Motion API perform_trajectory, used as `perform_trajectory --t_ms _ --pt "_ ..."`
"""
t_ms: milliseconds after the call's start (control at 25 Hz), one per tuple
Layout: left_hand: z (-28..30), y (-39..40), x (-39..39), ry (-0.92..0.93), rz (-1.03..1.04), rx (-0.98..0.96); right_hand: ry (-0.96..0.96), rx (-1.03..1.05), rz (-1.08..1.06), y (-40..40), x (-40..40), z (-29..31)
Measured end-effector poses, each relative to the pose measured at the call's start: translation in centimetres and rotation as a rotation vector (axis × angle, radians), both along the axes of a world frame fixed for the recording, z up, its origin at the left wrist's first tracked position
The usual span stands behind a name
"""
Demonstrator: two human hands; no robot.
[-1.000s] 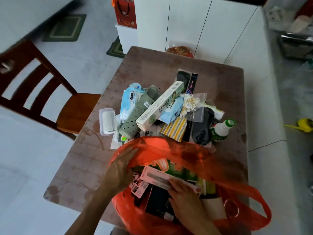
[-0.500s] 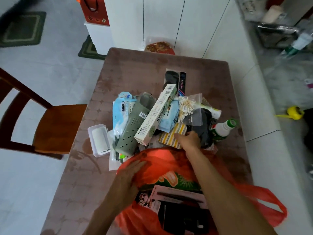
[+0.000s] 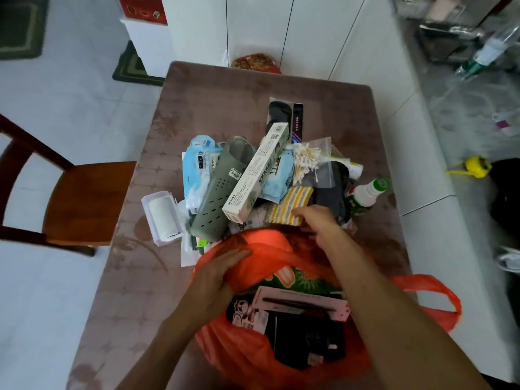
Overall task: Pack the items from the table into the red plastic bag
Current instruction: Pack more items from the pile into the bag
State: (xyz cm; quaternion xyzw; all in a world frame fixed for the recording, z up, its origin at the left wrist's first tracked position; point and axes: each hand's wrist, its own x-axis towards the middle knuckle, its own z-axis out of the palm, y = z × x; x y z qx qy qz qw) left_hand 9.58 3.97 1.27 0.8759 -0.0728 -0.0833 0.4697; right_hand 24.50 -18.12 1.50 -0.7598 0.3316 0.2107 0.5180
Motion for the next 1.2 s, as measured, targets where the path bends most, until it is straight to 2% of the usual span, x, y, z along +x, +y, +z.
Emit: perform_trajectory --t_ms 80,160,240,320,400,480,640,680,760,800,840,920,1000,1080,1120,1200 --pt "0.7 0.2 -0.4 0.051 0.048 -0.021 -0.224 -0.100 0.003 -2.4 -1.7 3.1" --pt "0.8 0.3 -0.7 0.075 0.085 -0.039 -0.443 0.015 0.002 -5.8 -6.0 7.0" --pt "1.2 0.0 -0.9 0.075 0.101 -0.063 -0.410 0.223 0.153 -8.7 -11.2 9.4" --pt "1.8 -0.5 -0.9 0.091 0.119 -0.105 -0.231 0.274 0.422 -9.7 -15.0 8.5" --pt "1.9 -0.6 -1.2 0.105 0.135 -0.146 -0.176 0.106 0.650 -8.2 -16.2 5.6" --pt "1.8 -0.6 -1.8 0.101 0.131 -0.142 -0.306 -0.075 0.755 -5.7 -16.3 2.4" --pt "4.1 0.4 -2.8 0.068 0.144 -0.167 -0.505 -0.551 0.753 -2.3 -16.0 -0.5" --pt "5.1 0.4 -2.4 0.040 0.160 -0.210 -0.557 -0.608 0.740 -2.8 -16.3 -0.5" --pt "6.5 -0.6 0.5 0.032 0.294 -0.255 -0.608 -0.572 0.725 -4.3 -17.2 0.2" --pt "6.3 -1.2 2.8 0.039 0.390 -0.196 -0.611 -0.521 0.725 -4.9 -17.8 0.6" --pt "5.5 -1.9 5.3 0.033 0.453 -0.045 -0.596 -0.470 0.725 -5.2 -18.4 0.9" --pt "3.2 -3.3 9.6 0.042 0.396 0.324 -0.524 -0.408 0.726 -5.4 -19.1 1.2" --pt "0.3 -4.1 12.1 0.174 0.313 0.457 -0.506 -0.380 0.706 -5.4 -19.1 1.9" --pt "-0.7 -4.1 12.7 0.250 0.328 0.410 -0.434 -0.288 0.705 -5.2 -18.8 3.8" --pt "0.3 -4.0 12.5 0.283 0.356 0.313 -0.421 -0.260 0.703 -5.5 -18.8 4.5" --pt "3.5 -3.8 10.9 0.399 0.398 -0.075 -0.365 -0.212 0.664 -6.3 -18.7 6.1"
